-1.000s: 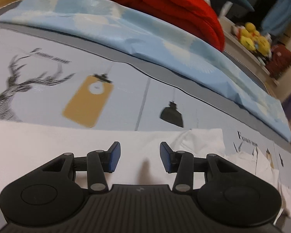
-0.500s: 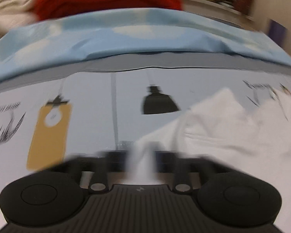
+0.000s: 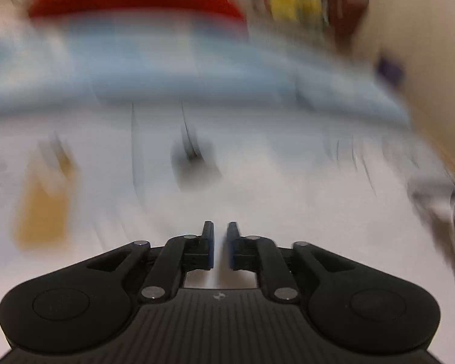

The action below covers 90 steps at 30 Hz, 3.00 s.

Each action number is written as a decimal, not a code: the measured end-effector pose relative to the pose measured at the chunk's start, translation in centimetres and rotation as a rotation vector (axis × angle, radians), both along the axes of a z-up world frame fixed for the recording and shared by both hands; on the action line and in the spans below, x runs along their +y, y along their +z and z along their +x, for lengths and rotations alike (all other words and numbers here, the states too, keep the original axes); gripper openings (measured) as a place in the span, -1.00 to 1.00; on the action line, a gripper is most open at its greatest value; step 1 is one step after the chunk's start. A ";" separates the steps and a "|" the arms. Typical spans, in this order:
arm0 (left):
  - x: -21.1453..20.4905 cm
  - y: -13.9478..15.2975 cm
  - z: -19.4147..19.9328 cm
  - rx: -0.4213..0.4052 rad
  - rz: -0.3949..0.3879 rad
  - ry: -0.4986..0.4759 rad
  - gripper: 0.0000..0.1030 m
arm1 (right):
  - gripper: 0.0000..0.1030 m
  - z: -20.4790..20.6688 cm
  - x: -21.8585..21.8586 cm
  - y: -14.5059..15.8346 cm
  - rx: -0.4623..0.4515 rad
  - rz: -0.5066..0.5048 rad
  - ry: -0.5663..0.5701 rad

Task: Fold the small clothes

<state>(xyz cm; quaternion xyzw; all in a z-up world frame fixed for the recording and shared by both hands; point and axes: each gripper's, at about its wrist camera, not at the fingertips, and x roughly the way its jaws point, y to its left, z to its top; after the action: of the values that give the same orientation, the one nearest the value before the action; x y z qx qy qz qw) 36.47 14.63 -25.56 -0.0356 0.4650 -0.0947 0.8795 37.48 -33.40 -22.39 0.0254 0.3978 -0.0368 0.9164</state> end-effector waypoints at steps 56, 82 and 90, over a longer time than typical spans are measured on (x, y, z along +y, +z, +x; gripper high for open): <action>-3.7 7.9 -40.0 0.192 0.052 0.157 -0.64 | -0.84 -36.7 -4.4 7.7 0.181 0.029 -0.091; 4.2 21.2 -30.9 -0.211 0.116 0.384 0.18 | -0.14 -31.0 -2.4 22.2 -0.275 0.021 0.122; 17.8 13.5 -26.8 -0.145 0.117 0.623 -0.20 | -0.28 -29.2 -2.0 18.3 -0.193 0.018 0.046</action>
<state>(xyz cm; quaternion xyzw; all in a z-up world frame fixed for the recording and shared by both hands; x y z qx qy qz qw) 9.67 32.44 -12.10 -0.1187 0.3727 0.2039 0.8975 8.32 -35.35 -4.07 0.0277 0.3085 -0.0094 0.9508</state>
